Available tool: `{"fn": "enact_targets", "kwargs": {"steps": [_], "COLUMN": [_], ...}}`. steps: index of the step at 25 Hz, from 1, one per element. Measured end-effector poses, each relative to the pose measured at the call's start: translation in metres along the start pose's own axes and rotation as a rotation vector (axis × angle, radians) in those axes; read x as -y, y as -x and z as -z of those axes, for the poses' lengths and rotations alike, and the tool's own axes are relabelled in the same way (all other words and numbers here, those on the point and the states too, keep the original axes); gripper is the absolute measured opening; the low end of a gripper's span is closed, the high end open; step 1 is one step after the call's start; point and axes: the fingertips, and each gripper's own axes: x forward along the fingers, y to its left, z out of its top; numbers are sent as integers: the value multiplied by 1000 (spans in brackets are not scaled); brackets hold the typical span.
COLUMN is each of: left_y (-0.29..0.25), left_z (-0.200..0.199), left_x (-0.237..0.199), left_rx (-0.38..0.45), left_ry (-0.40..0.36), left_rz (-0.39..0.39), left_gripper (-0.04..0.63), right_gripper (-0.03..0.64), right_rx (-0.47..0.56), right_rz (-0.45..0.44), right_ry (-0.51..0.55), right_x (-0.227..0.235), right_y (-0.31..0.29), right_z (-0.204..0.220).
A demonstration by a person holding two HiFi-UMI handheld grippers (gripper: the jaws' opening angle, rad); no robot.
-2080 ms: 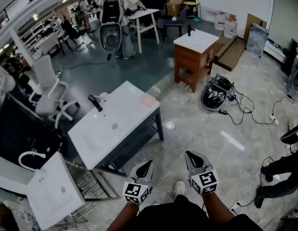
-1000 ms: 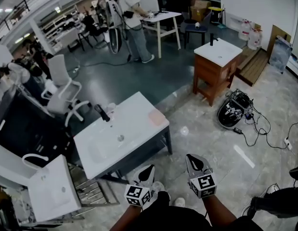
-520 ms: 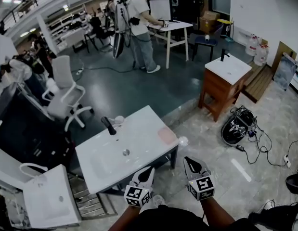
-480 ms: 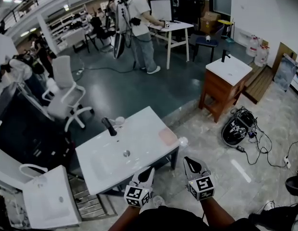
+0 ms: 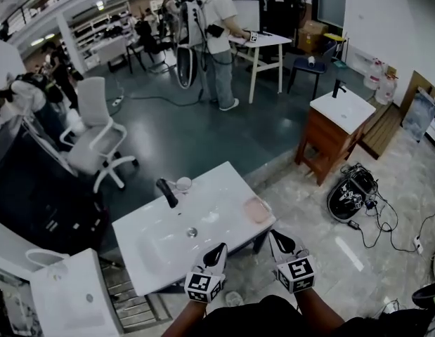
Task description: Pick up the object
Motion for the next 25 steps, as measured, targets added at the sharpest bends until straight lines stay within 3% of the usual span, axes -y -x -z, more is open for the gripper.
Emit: {"fn": "enact_targets", "kwargs": {"steps": [4,10,20,25], "left_y": [-1,-9,-40,-57], "left_z": [-8,-7,3,14], "left_x": [-6,-21,-37,-43], "left_rx": [2,2,-46,-64], "left_ry": [-16,-13,16,42], "left_rz": [-23,-57,-140,-185], "left_gripper": [19,18,18,18], "right_gripper": [3,3,3,5], "right_rx": [-31,43,-75,-139], "right_rz": [-6,-5,-88,-136], "right_ry": [6,-54,35,-20], "right_x": [1,11,43,59], "right_y": [-8,-24,-72,-96], "right_z": [8,-8,21,51]}}
